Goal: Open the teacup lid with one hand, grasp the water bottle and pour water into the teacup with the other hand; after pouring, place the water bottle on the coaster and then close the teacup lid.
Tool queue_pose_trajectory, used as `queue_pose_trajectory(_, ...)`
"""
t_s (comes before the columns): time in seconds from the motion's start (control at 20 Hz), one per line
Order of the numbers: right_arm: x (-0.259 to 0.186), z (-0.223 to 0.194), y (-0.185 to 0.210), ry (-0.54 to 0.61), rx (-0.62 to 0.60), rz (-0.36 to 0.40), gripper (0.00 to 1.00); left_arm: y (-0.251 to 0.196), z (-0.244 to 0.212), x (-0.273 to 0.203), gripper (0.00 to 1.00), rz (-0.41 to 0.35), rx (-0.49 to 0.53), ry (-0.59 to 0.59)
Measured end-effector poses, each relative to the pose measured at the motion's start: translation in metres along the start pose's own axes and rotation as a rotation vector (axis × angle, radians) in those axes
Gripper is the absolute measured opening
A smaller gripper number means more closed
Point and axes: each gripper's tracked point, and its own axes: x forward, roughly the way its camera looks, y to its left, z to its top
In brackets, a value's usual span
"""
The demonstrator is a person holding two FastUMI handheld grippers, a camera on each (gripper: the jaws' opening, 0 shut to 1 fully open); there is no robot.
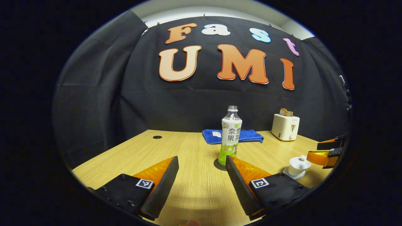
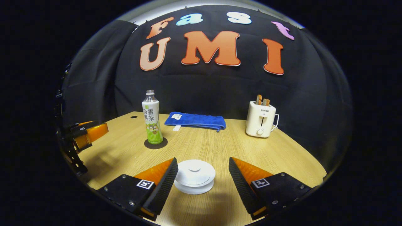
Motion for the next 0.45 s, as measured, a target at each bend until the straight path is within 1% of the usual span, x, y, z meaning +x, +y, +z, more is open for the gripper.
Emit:
queue_pose_trajectory(0.1, -0.005, 0.008, 0.004, -0.028, 0.004, 0.008, 0.97, 0.000, 0.005, -0.004, 0.96, -0.005, 0.015, -0.018)
queue_pose_trajectory(0.25, -0.010, 0.014, 0.007, -0.053, -0.007, 0.011, 0.97, -0.004, 0.012, -0.008, 0.96, -0.012, 0.032, -0.030)
queue_pose_trajectory(0.3, -0.012, 0.015, 0.007, -0.057, -0.007, 0.012, 0.97, -0.006, 0.013, -0.010, 0.94, -0.017, 0.033, -0.033)
queue_pose_trajectory(0.35, -0.012, 0.017, 0.006, -0.062, -0.004, 0.012, 0.97, -0.008, 0.015, -0.011, 0.96, -0.020, 0.035, -0.034)
queue_pose_trajectory(0.45, -0.014, 0.020, 0.004, -0.070, 0.003, 0.007, 0.97, -0.010, 0.017, -0.012, 0.96, -0.024, 0.040, -0.040)
